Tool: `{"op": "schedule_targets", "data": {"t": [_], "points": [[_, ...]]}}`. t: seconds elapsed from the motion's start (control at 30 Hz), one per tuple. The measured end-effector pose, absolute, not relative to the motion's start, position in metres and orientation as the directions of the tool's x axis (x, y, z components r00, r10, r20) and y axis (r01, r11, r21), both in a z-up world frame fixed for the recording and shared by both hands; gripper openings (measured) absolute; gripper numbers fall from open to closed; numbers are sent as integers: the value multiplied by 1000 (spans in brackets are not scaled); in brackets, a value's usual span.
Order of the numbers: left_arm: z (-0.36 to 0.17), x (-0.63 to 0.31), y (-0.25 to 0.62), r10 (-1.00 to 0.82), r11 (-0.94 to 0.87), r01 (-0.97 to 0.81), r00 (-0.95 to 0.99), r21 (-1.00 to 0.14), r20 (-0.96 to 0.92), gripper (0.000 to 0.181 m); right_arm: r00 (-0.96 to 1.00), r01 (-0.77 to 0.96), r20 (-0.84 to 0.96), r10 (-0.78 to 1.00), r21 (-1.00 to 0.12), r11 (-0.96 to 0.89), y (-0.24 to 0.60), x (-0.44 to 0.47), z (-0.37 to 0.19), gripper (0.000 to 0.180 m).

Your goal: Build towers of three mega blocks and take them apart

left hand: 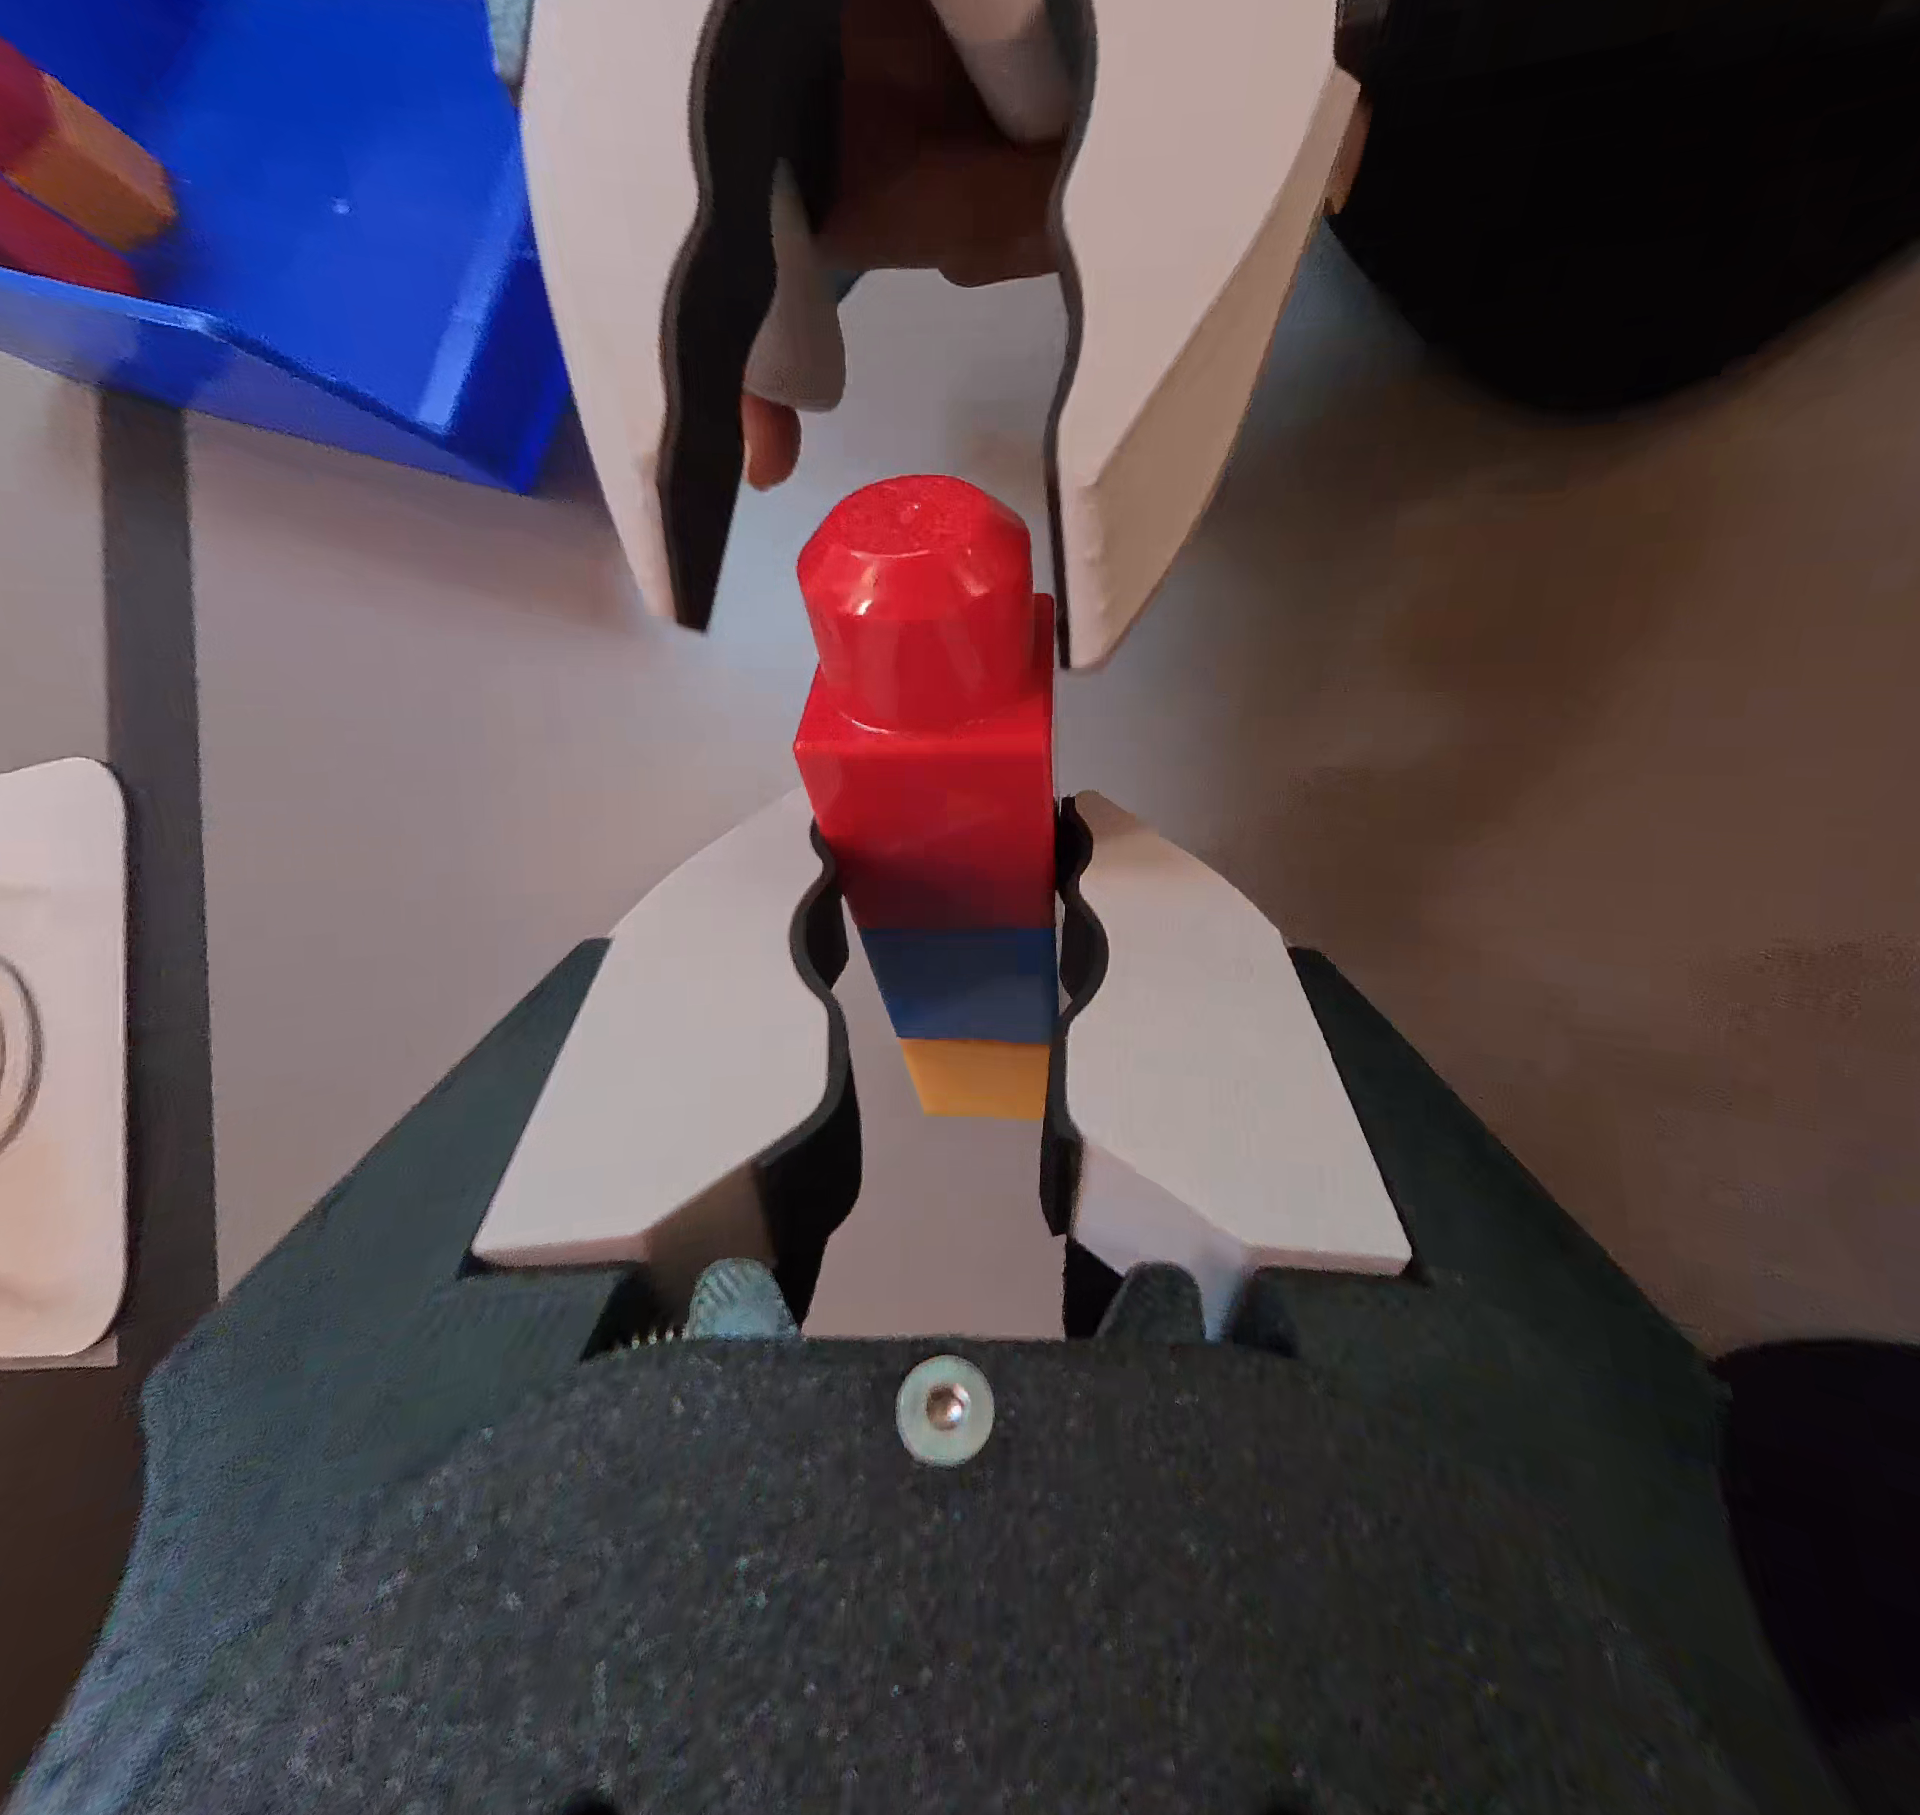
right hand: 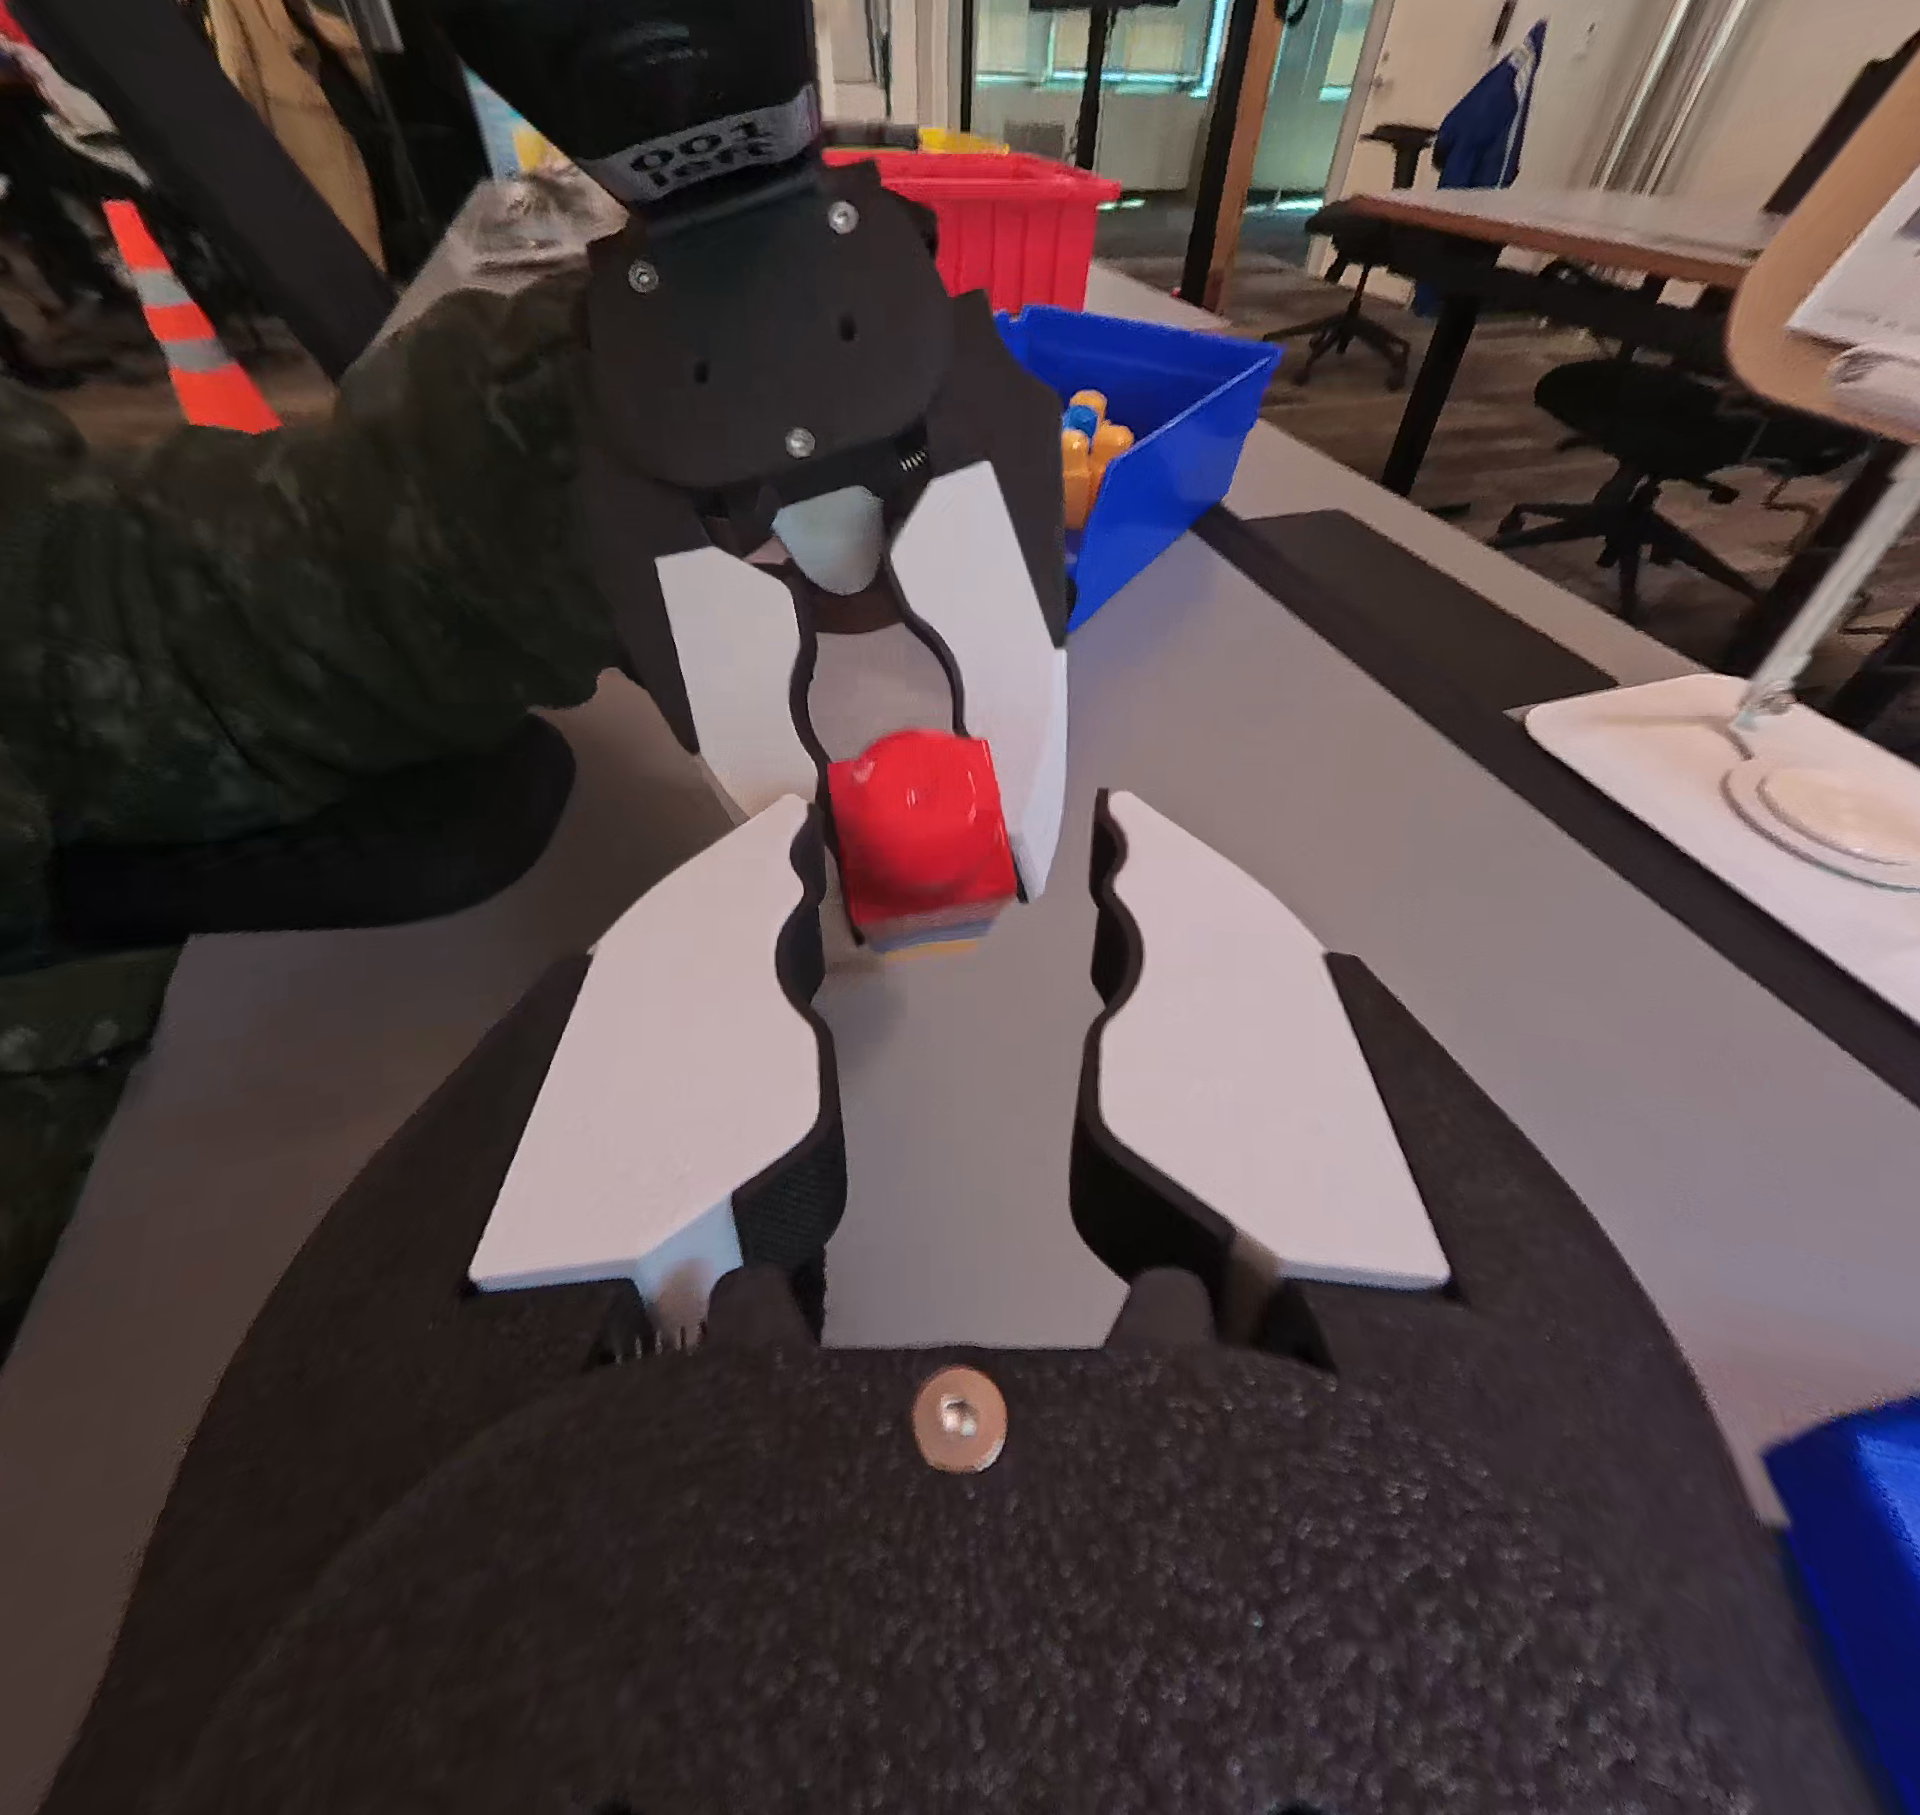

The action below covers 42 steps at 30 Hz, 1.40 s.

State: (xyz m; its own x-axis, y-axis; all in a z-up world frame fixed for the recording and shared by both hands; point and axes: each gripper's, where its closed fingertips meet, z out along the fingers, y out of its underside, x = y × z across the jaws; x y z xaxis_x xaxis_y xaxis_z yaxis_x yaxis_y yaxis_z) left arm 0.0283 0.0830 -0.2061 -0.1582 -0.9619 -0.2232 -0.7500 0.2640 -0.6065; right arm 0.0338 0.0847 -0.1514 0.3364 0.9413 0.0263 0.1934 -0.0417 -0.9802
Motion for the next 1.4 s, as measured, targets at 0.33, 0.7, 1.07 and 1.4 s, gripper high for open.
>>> {"op": "schedule_targets", "data": {"t": [0.33, 0.7, 1.07, 1.4], "points": [[-114, 32, 115, -977, 172, -272, 74, -947, -199, 43, 415, 183, 77, 906, -983, -1, 92, 65, -100, 30], [-60, -79, 219, -808, 22, 145, 586, -989, 68, 0, 978, 171, 80, 195, -839, -517, 310, 355, -93, 30], [-112, -67, 240, -798, -72, -13, 601, -997, 50, 0, 1000, -23, -21, -10, -810, -586, 397, 405, -166, 30], [-130, -59, 242, -800, -91, -74, 599, -993, 29, 0, 998, -40, -3, -68, -829, -558, 410, 411, -176, 47]]}}
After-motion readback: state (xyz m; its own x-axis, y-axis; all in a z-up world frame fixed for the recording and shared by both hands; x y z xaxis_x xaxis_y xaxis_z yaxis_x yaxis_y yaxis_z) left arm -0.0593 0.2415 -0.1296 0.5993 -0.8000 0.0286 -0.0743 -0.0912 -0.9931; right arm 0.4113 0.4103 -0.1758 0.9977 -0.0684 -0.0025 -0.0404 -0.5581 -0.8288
